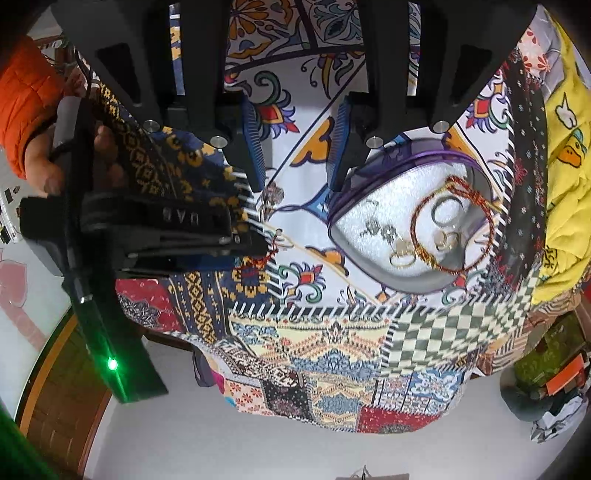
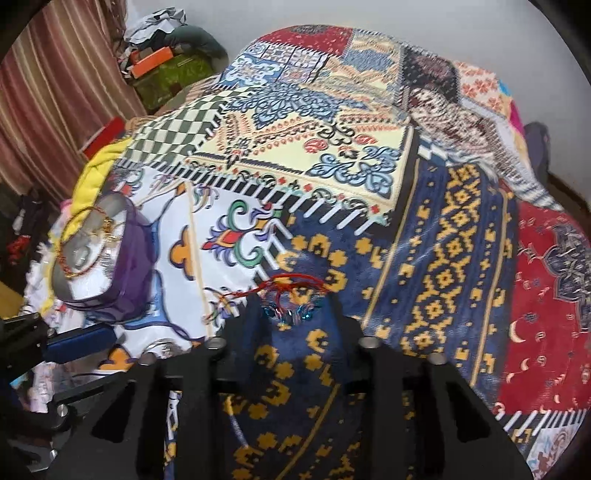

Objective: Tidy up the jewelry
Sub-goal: 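Grasp a silver dangle earring with the left gripper while the right grasps the red beaded bracelet, then carry the earring and the red beaded bracelet over the tin with both grippers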

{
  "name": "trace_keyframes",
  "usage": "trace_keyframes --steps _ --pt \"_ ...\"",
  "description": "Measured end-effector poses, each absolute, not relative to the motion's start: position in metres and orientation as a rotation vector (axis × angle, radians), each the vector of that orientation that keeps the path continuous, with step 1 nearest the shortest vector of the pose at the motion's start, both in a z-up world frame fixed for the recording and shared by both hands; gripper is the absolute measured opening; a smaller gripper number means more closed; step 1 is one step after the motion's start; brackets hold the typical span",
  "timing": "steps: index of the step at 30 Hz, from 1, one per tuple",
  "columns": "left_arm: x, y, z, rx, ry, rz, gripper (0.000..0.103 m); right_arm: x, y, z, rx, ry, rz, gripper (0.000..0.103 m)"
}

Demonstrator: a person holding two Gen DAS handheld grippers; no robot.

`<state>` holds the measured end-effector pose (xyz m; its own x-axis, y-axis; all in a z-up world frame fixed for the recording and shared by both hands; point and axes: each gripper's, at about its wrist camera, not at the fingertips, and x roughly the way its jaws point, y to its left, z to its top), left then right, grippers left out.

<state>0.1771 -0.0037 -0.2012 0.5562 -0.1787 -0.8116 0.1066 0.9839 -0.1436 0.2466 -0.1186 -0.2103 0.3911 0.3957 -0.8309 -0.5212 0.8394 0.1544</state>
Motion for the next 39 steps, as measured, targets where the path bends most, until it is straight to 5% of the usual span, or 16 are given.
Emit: trace_keyframes --steps 9,11,23,27,39 --pt "0.180 -0.007 -0.210 -0.152 1.018 -0.224 0.033 0.238 -0.131 -0.198 -0.085 1.016 0.599 0.015" --pt "0.182 -0.009 -0.212 -0.155 1.021 -0.231 0.033 0.234 -0.134 -0.194 -0.081 1.003 0.594 0.007" --pt "0.209 -0.022 -0.220 -0.160 1.014 -0.196 0.033 0.206 -0.168 -0.177 -0.039 0.963 0.575 0.007" --pt "0.215 -0.026 -0.224 -0.127 1.008 -0.167 0.014 0.205 -0.179 -0.168 0.003 0.944 0.570 0.007" --pt "0.199 -0.019 -0.200 -0.146 0.947 -0.165 0.013 0.197 -0.176 -0.128 0.039 0.841 0.592 0.007"
